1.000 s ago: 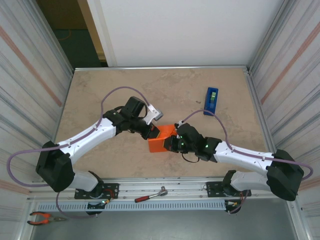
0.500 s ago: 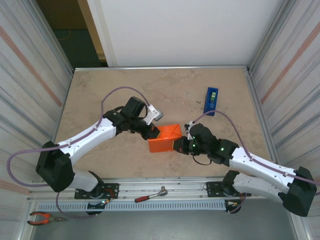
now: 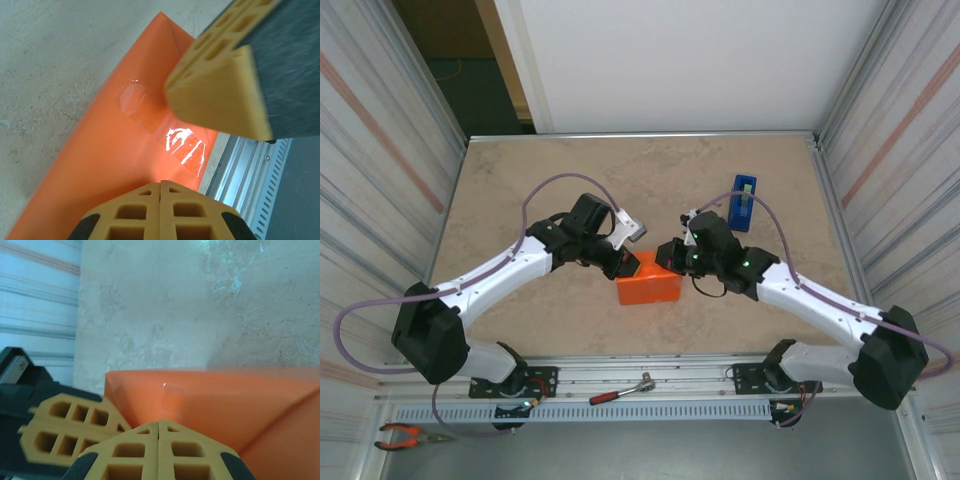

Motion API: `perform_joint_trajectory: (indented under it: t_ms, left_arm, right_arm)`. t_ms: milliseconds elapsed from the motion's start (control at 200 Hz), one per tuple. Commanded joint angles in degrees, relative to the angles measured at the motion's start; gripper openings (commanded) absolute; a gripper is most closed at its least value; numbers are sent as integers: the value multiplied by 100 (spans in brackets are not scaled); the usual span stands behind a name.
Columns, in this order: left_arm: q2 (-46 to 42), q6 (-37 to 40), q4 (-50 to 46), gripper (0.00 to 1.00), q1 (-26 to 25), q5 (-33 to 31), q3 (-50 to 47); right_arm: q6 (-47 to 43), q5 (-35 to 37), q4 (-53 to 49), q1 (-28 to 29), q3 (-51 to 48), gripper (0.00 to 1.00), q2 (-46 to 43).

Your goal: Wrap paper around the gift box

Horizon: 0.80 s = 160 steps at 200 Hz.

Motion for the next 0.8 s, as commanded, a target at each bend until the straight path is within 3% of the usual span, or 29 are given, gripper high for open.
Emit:
perform_joint_trajectory:
  t_ms: [0, 496, 797]
  left_arm:
    - [22, 64, -460, 0, -95, -24, -209]
    - [-7, 0, -693, 0, -92, -262, 439]
    - [-42, -162, -538, 42, 8, -560, 1371]
  right_arm:
    - [-223, -222, 109, -61, 226, 0, 241]
    - [-220, -377, -95, -264, 164, 0, 100]
    - [-292, -332, -193, -440, 429, 0, -159]
